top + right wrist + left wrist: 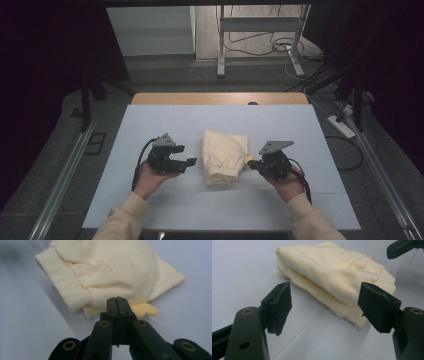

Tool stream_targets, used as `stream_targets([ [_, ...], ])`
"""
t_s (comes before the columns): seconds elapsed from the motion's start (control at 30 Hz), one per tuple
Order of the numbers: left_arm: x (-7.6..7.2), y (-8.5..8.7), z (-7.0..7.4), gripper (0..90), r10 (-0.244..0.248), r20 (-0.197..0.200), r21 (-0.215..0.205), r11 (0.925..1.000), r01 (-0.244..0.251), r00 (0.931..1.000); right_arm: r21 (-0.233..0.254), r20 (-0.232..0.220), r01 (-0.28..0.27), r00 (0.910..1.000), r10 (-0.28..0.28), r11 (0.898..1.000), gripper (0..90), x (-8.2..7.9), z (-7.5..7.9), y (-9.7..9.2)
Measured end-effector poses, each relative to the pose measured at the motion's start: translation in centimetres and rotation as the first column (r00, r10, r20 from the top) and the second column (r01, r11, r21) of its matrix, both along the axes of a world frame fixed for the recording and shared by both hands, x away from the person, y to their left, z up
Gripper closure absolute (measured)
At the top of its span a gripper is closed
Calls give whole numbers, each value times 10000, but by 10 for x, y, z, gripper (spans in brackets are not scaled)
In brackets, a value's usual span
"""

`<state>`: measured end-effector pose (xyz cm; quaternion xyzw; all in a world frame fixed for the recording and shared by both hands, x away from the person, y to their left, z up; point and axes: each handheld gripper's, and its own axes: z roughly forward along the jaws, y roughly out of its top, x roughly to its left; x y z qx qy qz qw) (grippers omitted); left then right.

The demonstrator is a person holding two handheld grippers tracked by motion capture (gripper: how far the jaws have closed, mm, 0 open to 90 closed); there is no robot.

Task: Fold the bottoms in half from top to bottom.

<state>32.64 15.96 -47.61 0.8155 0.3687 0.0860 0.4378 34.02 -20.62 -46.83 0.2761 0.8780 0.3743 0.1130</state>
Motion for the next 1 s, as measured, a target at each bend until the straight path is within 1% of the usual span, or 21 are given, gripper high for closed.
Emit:
stream_targets([
  [0.1, -5, 6, -3, 272, 101, -72, -10, 9999, -101, 9999, -36, -14, 175, 9998, -175, 9998, 888, -2, -2, -10],
  [0.2, -13, 12, -7, 272, 155, -131, 59, 9999, -154, 9998, -77, -29, 298, 9996, -298, 9995, 858, -4, -4, -20],
  [0.27, -17, 14, -9, 272, 172, -167, 93, 9998, -170, 9997, -122, -74, 411, 9991, -412, 9991, 790, -7, -7, -25],
  [0.3, -19, 16, -10, 272, 182, -166, 137, 9997, -180, 9997, -163, -49, 429, 9991, -430, 9989, 730, -8, -8, -27],
  [0.33, -21, 17, -11, 272, 181, -163, 170, 9997, -178, 9997, -182, 36, 515, 9987, -515, 9985, 679, -10, -9, -29],
  [0.37, -24, 18, -12, 272, 195, -181, 189, 9996, -192, 9996, -185, 74, 623, 9980, -622, 9979, 603, -12, -9, -32],
  [0.43, -27, 21, -13, 271, 214, -188, 238, 9995, -209, 9996, -145, 118, 809, 9967, -807, 9966, 490, -16, -10, -35],
  [0.47, -29, 22, -14, 270, 217, -196, 243, 9995, -212, 9996, -129, 140, 912, 9957, -910, 9957, 468, -18, -11, -36],
  [0.57, -35, 26, -15, 268, 241, -214, 277, 9993, -235, 9995, -153, 159, 960, 9953, -957, 9953, 403, -24, -12, -40],
  [0.67, -38, 29, -17, 268, 252, -226, 347, 9991, -244, 9994, -218, 72, 929, 9957, -928, 9954, 383, -27, -14, -44],
  [0.73, -41, 30, -18, 266, 287, -231, 401, 9988, -277, 9993, -348, 68, 960, 9954, -958, 9948, 377, -29, -15, -48],
  [0.87, -44, 33, -20, 264, 309, -243, 494, 9983, -297, 9992, -346, -20, 1059, 9944, -1061, 9938, 377, -33, -17, -57],
  [1.0, -46, 35, -21, 262, 326, -266, 516, 9982, -312, 9991, -394, 41, 1126, 9936, -1125, 9929, 374, -37, -17, -64],
])
